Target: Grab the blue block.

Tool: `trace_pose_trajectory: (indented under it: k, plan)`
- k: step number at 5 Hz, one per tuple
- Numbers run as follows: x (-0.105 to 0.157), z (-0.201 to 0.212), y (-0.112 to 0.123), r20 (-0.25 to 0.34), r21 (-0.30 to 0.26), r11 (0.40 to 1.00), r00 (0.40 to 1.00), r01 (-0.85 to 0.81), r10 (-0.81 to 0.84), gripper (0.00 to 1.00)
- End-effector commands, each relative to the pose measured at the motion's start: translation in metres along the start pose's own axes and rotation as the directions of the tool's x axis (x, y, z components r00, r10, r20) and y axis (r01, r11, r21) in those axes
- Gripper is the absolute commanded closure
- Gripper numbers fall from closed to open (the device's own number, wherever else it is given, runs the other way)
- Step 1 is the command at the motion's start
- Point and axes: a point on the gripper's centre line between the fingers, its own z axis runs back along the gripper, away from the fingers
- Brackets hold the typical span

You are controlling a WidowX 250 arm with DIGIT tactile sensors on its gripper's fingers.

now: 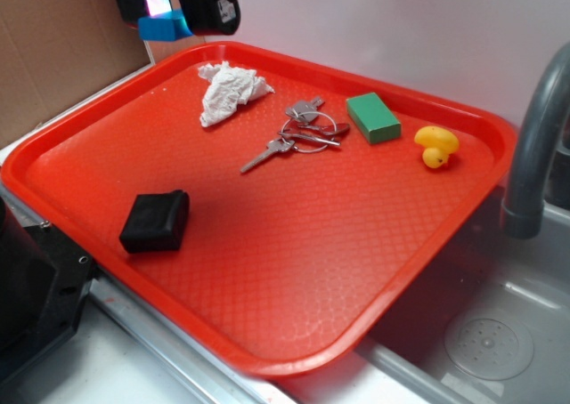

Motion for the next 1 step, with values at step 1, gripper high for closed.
trace_pose_trajectory:
  k: [1]
  plan:
    - [-0.0001,0.0132,0.0253,0.025,0.000,1.000,1.000,-0.010,0.010,1.00]
